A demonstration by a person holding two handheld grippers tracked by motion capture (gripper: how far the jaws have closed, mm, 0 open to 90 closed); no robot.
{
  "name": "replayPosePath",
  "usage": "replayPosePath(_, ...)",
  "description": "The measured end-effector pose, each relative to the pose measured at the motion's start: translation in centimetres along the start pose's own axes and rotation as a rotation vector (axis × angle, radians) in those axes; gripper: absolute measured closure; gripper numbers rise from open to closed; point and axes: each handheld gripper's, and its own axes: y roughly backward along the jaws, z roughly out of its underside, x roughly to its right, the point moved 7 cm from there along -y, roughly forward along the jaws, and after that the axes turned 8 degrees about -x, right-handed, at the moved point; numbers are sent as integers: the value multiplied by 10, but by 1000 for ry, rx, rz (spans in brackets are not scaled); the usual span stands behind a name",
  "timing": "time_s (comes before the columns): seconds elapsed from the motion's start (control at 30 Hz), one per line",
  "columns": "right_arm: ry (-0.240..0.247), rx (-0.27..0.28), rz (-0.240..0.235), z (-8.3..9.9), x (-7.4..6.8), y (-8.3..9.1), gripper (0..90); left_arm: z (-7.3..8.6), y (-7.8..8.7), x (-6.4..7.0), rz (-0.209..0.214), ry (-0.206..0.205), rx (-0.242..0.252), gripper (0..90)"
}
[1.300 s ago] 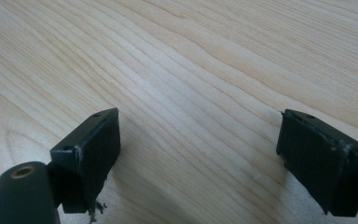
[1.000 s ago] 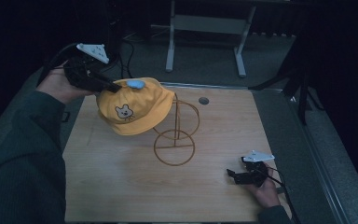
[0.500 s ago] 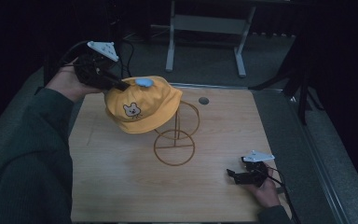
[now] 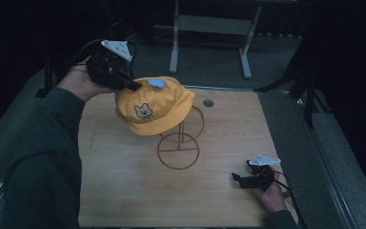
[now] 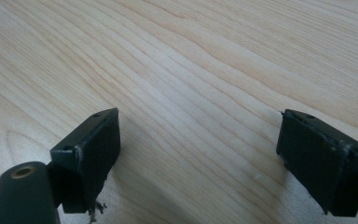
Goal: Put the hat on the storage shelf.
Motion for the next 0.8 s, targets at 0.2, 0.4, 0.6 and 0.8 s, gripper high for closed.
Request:
replayPosePath(0.2,1,0,0,0,0,0,133,-12,-5,3,3,-14,5,837)
replayPosePath(0.4,2,-2,0,0,0,0,133,-22,-10,7,7,-28,6,837)
replayPosePath(0.6,2,-2,-1,0,0,0,134,-31,-18,10,12,-43,0,835)
replayPosePath(0.8,2,-1,-1,0,0,0,134,-39,-28,13,17,-48,-1,831)
